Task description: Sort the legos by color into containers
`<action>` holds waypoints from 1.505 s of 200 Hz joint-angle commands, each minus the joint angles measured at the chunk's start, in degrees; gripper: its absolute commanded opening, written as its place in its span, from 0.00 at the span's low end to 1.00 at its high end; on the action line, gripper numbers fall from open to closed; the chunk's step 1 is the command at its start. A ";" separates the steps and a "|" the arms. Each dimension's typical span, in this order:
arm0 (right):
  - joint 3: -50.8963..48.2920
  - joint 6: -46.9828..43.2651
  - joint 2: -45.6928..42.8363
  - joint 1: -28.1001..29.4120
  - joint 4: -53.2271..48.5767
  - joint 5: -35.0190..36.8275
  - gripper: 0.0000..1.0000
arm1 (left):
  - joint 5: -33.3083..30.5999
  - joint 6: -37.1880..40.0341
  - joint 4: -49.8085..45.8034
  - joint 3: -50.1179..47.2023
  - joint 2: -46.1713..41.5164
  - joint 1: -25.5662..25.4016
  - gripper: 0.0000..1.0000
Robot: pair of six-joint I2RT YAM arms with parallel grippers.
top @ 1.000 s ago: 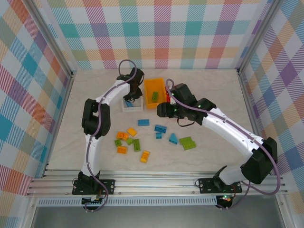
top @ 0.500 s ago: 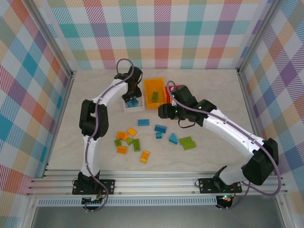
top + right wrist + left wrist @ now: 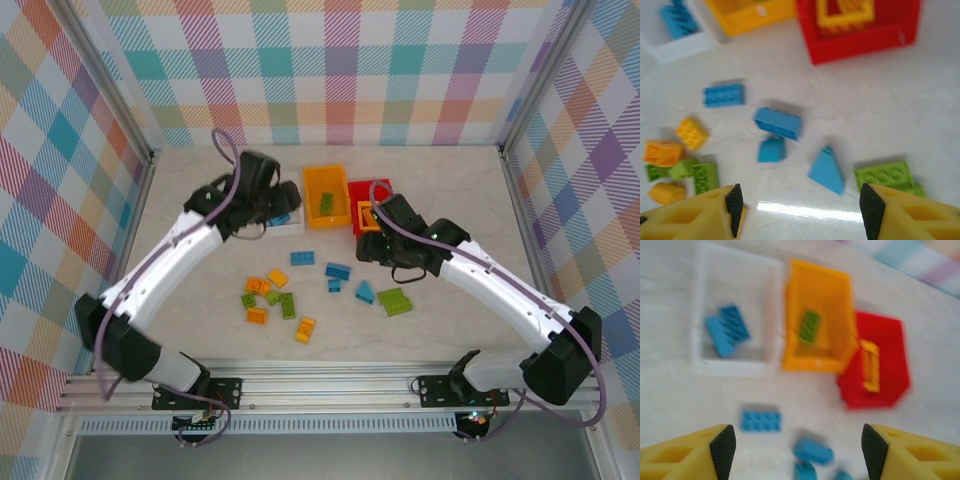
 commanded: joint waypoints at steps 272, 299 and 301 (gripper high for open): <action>-29.82 39.89 5.37 -19.86 13.71 -21.12 0.58 | -13.27 -5.07 14.74 -18.95 -7.42 -36.61 0.64; -30.56 40.99 5.20 -19.37 14.76 -20.35 0.49 | -13.54 -5.03 14.82 -19.37 -8.62 -36.60 0.64; -30.65 41.01 5.13 -19.34 14.78 -20.19 0.48 | -13.61 -5.03 14.82 -19.44 -8.68 -36.62 0.64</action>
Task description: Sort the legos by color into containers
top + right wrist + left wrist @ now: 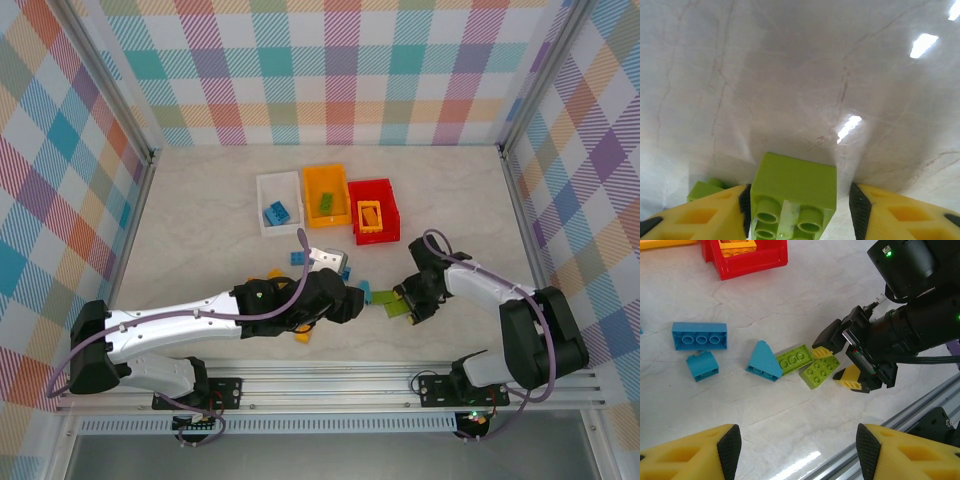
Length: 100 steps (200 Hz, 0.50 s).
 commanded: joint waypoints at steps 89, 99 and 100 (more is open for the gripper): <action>16.08 -18.97 -9.50 10.38 -7.17 21.46 0.21 | -17.63 -2.43 -14.40 6.93 -12.67 2.64 0.68; 20.62 -24.77 -6.10 13.10 -4.69 21.69 0.21 | -16.15 -2.36 -16.00 7.64 -13.21 5.30 0.69; 20.62 -24.77 -6.10 13.10 -4.69 21.69 0.21 | -15.98 -2.35 -16.11 7.73 -13.23 5.52 0.69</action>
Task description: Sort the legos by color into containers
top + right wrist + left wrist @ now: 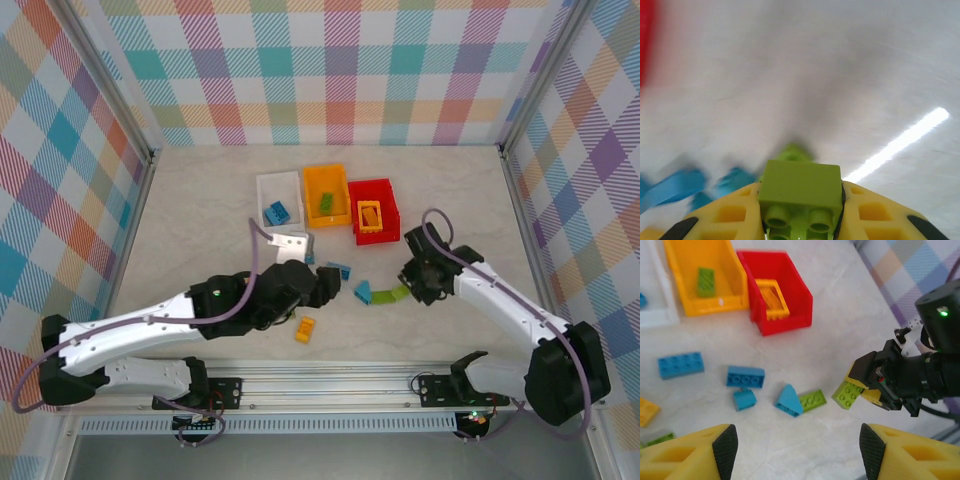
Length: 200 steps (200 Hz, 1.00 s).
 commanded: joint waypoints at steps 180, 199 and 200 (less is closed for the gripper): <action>83.71 -42.85 69.74 1.50 0.38 -9.74 0.23 | 16.18 -1.44 -4.81 -0.85 -0.68 27.15 0.70; 88.37 -41.84 72.57 0.72 -1.95 -10.83 0.35 | 16.63 -1.45 -4.59 -1.02 -0.71 27.15 0.70; 88.51 -41.82 72.65 0.65 -1.95 -10.89 0.36 | 16.60 -1.46 -4.61 -1.02 -0.71 27.10 0.70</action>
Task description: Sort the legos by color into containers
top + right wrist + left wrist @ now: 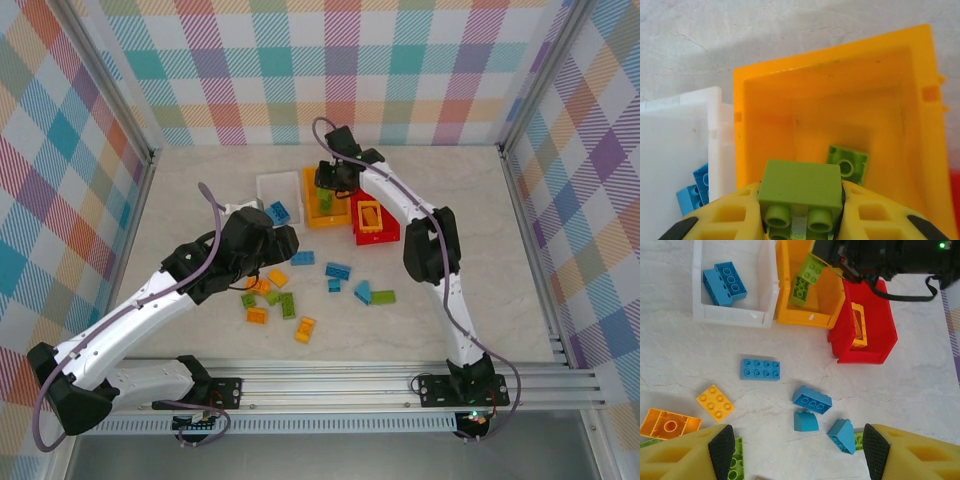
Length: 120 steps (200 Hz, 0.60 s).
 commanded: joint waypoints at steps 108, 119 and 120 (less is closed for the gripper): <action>-7.50 -1.77 -18.78 0.41 0.80 -1.65 0.51 | -0.95 -1.69 -3.94 -0.48 -3.32 0.76 0.69; -11.59 -2.44 -23.10 1.25 2.53 -0.87 0.51 | -1.84 -1.92 -5.86 0.05 -3.54 0.80 0.69; -12.01 -2.48 -23.63 1.26 2.73 -0.78 0.51 | -1.88 -2.01 -6.05 0.11 -3.61 0.78 0.69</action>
